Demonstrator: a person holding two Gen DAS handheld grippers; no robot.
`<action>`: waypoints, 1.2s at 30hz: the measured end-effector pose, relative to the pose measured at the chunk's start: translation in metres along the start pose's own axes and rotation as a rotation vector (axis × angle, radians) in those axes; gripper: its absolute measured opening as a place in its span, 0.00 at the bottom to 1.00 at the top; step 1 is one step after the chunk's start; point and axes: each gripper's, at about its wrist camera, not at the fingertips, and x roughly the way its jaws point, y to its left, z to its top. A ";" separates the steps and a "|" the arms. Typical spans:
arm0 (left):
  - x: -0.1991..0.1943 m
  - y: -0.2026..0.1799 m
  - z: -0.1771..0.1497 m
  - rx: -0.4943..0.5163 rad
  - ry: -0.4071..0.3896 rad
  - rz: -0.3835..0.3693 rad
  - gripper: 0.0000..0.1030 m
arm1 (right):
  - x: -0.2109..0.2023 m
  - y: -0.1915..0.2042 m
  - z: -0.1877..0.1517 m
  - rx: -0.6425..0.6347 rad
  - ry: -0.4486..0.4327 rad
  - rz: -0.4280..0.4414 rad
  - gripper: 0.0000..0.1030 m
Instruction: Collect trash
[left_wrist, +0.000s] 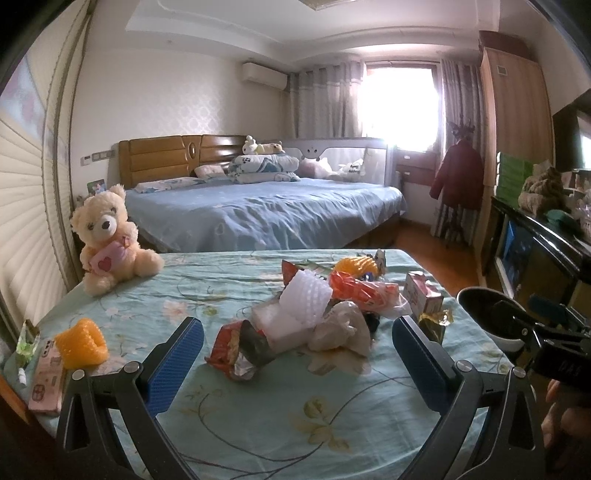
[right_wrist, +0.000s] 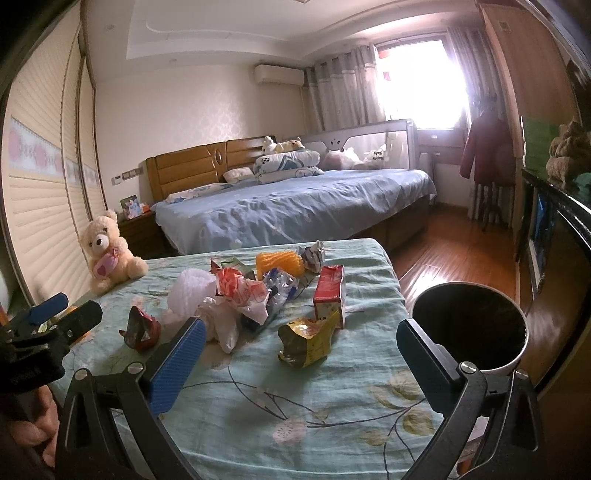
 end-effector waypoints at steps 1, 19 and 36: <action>0.000 0.000 0.000 0.000 0.000 0.001 0.99 | 0.000 0.000 0.000 0.000 0.000 0.000 1.00; 0.007 -0.002 0.001 0.003 0.016 -0.004 0.99 | 0.003 0.001 -0.001 0.009 0.015 0.005 1.00; 0.011 -0.001 -0.002 0.005 0.025 0.000 0.99 | 0.006 0.001 -0.002 0.014 0.023 0.007 1.00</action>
